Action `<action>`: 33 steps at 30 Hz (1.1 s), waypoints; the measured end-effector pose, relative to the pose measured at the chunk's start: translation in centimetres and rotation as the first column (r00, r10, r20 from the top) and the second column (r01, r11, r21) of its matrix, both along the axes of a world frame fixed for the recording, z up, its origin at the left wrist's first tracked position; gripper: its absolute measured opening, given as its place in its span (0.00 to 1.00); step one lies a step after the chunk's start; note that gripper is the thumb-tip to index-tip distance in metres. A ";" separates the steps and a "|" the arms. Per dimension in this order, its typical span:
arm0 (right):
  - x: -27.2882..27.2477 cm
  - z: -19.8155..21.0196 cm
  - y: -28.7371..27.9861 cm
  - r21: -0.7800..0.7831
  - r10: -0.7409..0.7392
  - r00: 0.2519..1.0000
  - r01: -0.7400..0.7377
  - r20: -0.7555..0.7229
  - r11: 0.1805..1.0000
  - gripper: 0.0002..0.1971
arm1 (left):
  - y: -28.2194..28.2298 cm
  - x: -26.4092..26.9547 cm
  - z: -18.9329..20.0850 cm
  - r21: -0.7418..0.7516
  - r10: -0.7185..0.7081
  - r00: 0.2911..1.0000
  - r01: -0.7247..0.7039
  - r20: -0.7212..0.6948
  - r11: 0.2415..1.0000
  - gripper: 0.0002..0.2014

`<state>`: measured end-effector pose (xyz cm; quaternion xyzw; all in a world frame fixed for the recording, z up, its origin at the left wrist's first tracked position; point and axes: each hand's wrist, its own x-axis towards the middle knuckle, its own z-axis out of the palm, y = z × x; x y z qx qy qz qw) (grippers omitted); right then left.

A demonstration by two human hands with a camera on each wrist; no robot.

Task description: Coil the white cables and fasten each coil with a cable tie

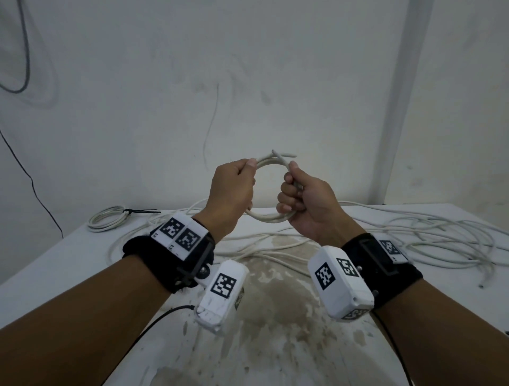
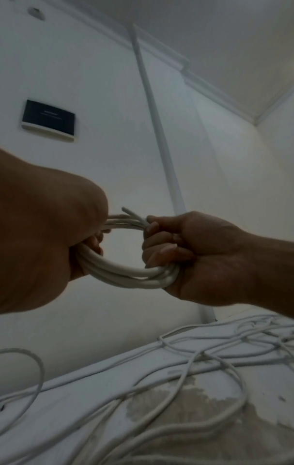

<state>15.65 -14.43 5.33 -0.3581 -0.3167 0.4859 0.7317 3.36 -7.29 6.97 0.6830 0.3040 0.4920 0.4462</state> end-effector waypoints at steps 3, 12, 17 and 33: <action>0.4 0.1 -0.3 -0.012 0.041 0.999 -0.041 0.027 0.999 0.18 | 0.3 -0.9 1.0 -0.071 -0.122 0.993 0.122 0.003 0.990 0.13; 0.2 0.0 -0.1 -0.071 0.006 0.993 0.002 0.118 0.997 0.18 | 1.4 -1.4 1.9 0.117 -0.107 0.955 0.144 -0.276 0.983 0.14; 0.3 0.3 -0.5 -0.071 0.056 0.990 -0.047 0.126 0.996 0.18 | 1.2 -1.9 1.8 0.228 -0.117 0.938 0.198 -0.327 0.953 0.14; 1.1 0.1 -1.2 -0.169 0.050 0.952 0.002 0.301 0.986 0.17 | 1.1 -1.4 1.1 0.144 -0.250 0.892 0.323 -0.376 0.935 0.15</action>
